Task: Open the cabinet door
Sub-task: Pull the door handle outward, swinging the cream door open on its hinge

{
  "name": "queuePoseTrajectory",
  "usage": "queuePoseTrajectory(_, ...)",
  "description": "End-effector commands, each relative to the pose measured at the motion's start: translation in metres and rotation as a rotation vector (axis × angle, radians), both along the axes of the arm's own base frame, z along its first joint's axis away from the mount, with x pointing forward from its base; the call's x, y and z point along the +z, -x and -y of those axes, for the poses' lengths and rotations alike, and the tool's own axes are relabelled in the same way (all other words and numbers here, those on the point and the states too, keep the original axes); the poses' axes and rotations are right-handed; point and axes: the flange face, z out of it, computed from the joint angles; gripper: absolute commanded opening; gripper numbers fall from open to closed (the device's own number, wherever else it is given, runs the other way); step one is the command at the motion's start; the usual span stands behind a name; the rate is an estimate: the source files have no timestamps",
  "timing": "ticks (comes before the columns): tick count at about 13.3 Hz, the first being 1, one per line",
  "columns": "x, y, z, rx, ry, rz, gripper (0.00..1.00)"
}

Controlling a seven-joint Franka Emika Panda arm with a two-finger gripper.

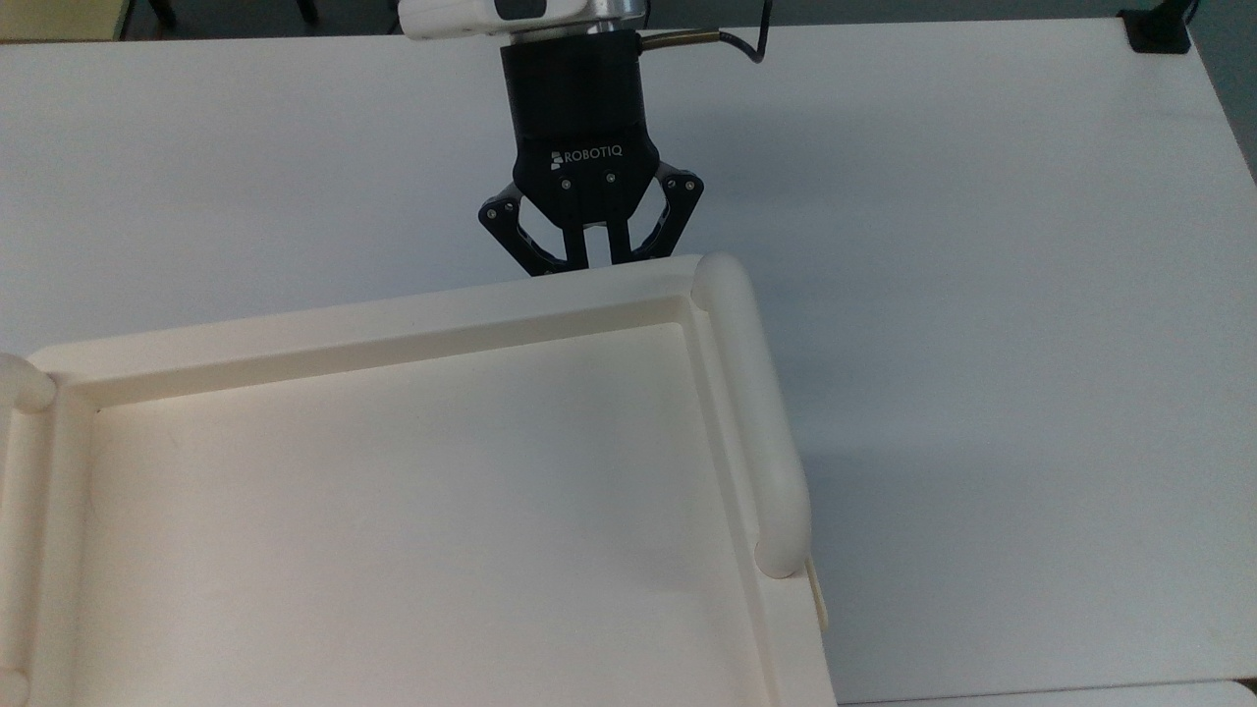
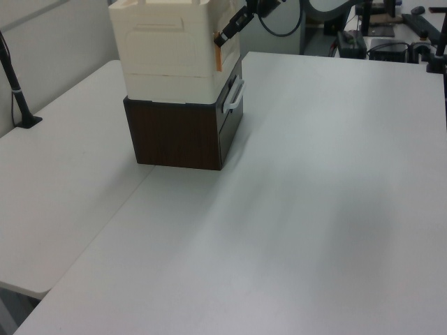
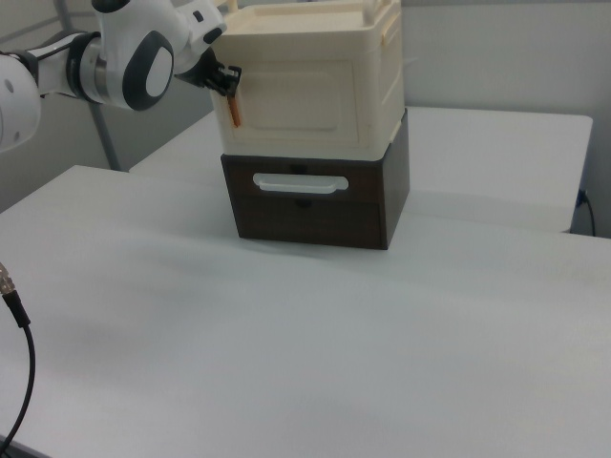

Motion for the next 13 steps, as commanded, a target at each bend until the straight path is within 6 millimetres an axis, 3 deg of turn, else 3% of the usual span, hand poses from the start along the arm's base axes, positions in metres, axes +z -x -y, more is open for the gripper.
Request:
queuePoseTrajectory(1, 0.004, 0.002, 0.007, -0.023, -0.016, 0.006, 0.00)
queuePoseTrajectory(10, 0.003, 0.035, 0.057, -0.026, 0.052, -0.300, 0.02)
queuePoseTrajectory(11, 0.000, 0.038, 0.065, -0.034, 0.052, -0.332, 0.04)
queuePoseTrajectory(13, -0.004, 0.046, 0.079, -0.046, 0.051, -0.407, 0.23)
